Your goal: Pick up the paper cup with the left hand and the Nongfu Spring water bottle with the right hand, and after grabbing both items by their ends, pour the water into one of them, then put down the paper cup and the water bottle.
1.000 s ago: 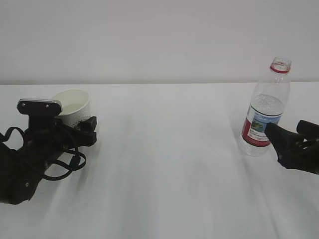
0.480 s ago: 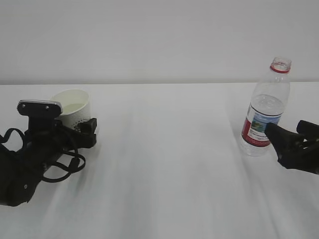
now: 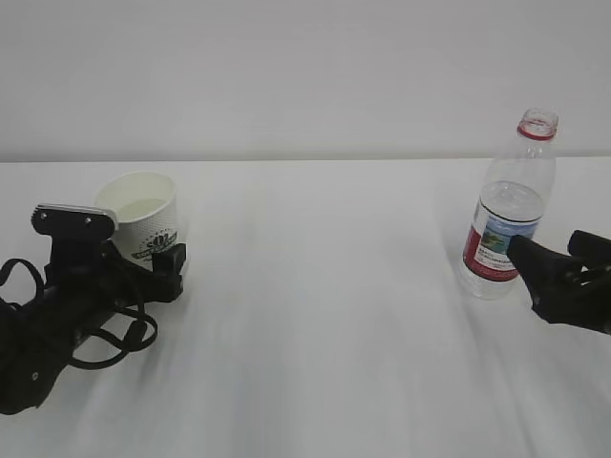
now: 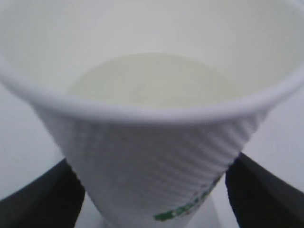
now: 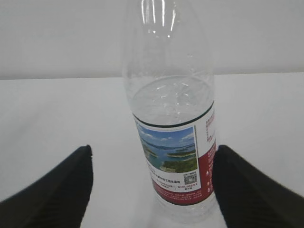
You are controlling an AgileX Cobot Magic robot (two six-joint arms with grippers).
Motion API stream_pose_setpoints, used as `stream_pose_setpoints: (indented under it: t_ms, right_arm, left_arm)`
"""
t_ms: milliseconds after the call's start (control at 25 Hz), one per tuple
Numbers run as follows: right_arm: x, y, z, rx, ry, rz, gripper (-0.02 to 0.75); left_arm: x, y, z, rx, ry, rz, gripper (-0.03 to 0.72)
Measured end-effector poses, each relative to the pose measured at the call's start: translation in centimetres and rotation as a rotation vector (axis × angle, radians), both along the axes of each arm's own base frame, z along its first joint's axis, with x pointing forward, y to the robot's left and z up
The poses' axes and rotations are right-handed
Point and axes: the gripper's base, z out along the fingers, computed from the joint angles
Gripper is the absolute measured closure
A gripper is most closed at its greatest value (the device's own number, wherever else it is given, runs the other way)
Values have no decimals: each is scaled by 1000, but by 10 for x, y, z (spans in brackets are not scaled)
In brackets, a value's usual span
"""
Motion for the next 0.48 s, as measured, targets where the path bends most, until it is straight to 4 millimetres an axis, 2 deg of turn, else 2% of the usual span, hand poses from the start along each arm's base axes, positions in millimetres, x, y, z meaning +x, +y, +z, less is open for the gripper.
stream_pose_setpoints:
  t_ms: [200,480]
  right_arm:
    - [0,0,0,0,0,0,149]
    - [0,0,0,-1,0,4,149]
  left_arm:
    - [-8,-2,2,2,10,-10,11]
    - [-19,5,3,9,35,10,11]
